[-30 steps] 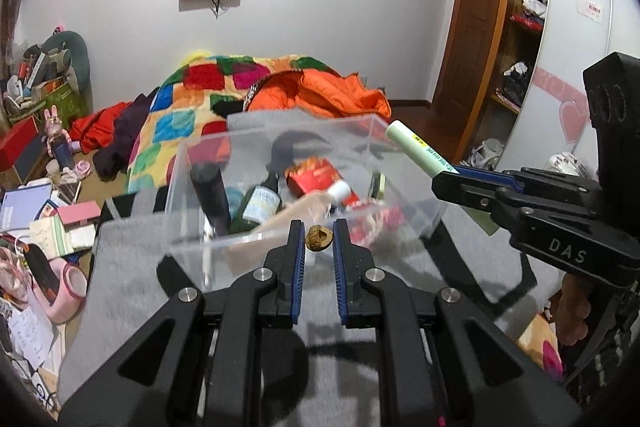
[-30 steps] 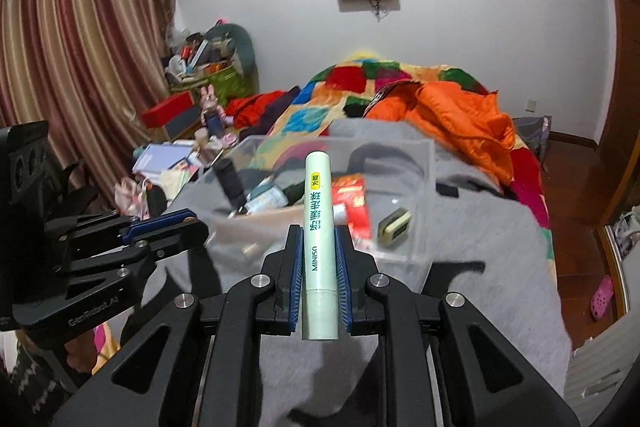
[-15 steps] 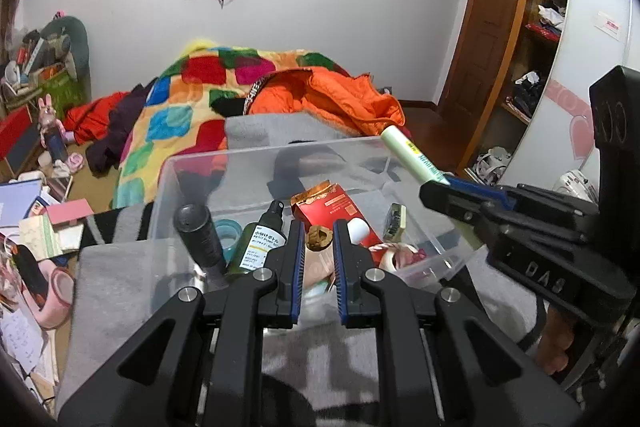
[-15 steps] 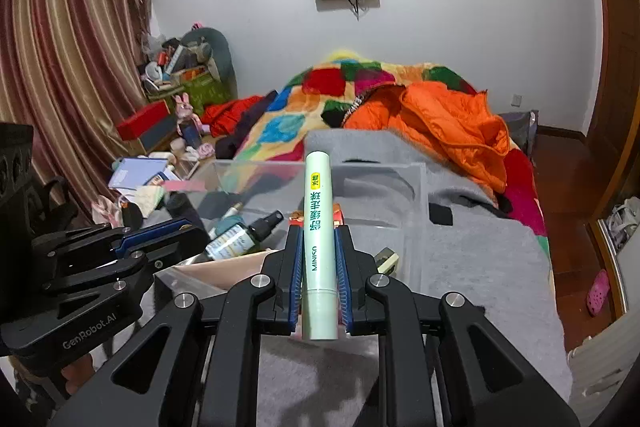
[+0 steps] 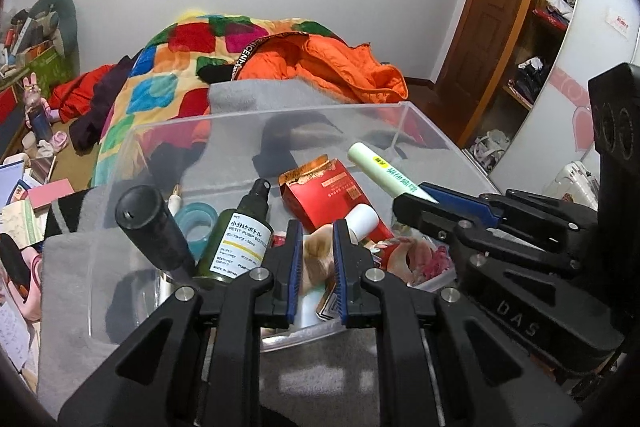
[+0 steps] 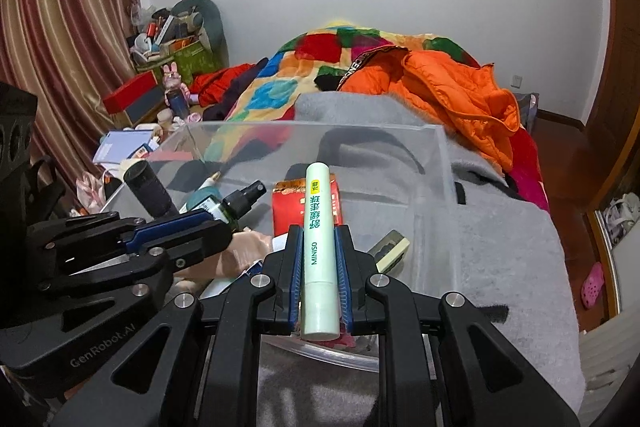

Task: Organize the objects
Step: 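Drop the tube into the clear box with the right tool while the left drops the cork piece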

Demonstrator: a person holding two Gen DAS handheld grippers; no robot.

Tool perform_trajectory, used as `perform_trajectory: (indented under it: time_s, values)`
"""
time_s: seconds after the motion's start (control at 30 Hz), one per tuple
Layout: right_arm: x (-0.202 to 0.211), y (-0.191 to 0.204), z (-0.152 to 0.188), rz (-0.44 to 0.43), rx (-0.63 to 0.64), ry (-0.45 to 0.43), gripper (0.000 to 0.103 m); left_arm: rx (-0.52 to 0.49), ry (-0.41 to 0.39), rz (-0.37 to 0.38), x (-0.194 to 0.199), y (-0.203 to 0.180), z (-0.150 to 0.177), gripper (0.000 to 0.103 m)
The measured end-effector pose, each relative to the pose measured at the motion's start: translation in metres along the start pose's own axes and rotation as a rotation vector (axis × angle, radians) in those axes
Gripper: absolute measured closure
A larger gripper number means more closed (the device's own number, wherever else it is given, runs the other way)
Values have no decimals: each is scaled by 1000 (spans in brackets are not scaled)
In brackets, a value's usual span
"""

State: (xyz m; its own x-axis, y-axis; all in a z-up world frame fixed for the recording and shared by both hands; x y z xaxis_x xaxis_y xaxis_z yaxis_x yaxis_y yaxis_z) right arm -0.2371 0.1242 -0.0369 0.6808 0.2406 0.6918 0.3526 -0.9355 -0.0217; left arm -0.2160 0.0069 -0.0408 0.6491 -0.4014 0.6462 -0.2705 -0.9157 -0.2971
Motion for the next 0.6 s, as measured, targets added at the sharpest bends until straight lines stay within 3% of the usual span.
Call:
perform_trajectory:
  time_s: [0.27,0.4,0.6]
  values:
    - [4,4,2,-15,24,19,88,-3,2,1,6,-3,3,79]
    - [18,3,0,-19,19,-10,86,-9,-18,5,17,-8,2,78]
    - [43,-1,-1,-18,13,-57,80,-31,-72,-24,43,-17,0,67]
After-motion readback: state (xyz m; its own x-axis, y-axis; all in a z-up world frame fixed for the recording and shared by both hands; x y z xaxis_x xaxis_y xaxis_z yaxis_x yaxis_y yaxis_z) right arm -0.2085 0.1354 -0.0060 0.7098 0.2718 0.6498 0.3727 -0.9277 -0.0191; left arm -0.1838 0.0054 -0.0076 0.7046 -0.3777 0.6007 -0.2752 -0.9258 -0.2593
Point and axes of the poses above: each gripper's, at about its wrist camera, not at the fingertips, and x roughly against the way its jaws point, y to its left, z to its underside, the point moved 2 cm from there along -x, roughly the way its jaws point, and after that the axes turned 11 degrees about z, right-handed, at the moved point
